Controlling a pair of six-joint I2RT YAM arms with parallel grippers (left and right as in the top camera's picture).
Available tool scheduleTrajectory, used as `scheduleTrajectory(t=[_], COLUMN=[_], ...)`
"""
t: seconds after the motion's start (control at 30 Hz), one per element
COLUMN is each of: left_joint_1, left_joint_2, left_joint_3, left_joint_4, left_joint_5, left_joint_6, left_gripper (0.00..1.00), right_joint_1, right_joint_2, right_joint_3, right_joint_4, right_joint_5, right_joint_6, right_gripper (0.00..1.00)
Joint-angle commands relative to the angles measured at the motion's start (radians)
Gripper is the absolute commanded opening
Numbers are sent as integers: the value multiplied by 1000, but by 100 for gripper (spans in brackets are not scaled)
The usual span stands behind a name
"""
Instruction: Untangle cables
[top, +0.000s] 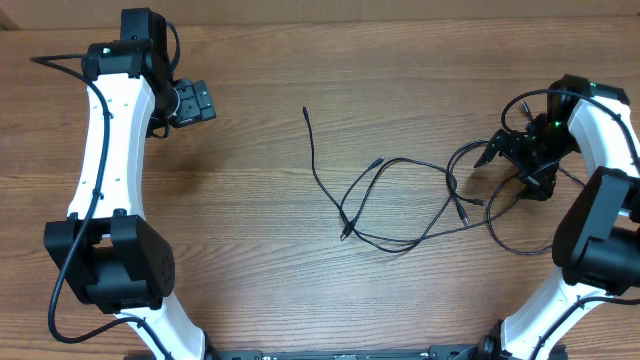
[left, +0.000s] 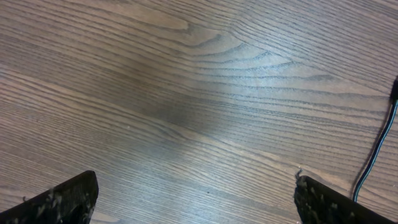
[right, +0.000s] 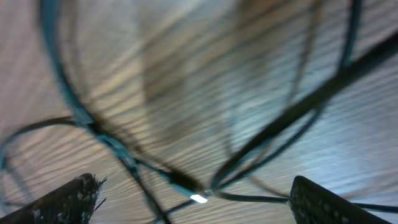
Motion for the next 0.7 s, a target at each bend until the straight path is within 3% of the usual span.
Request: scheduleTrajectory(t=[0.0,0.23,0.4,0.67], left_joint_1=[-4,-4,-4,-4], left_joint_2=[13,13,13,13], left_joint_3=[11,11,11,11], left_joint_4=[1,1,1,1], left_joint_5=[-5,-5,-5,-5], left_joint_6=[-10,-10,-10,-10], left_gripper=[100,100,100,100], right_joint_1=[-3,-80,-148,-309], right_joint_2=[-10,-41,-87,-93], right_joint_3=[-29,140,256,174], right_joint_4=[13,-53,-161,-135], right_joint_5=[74,93,284,348], right_joint_6=[5,70,146,158], right_gripper=[91,93,100,100])
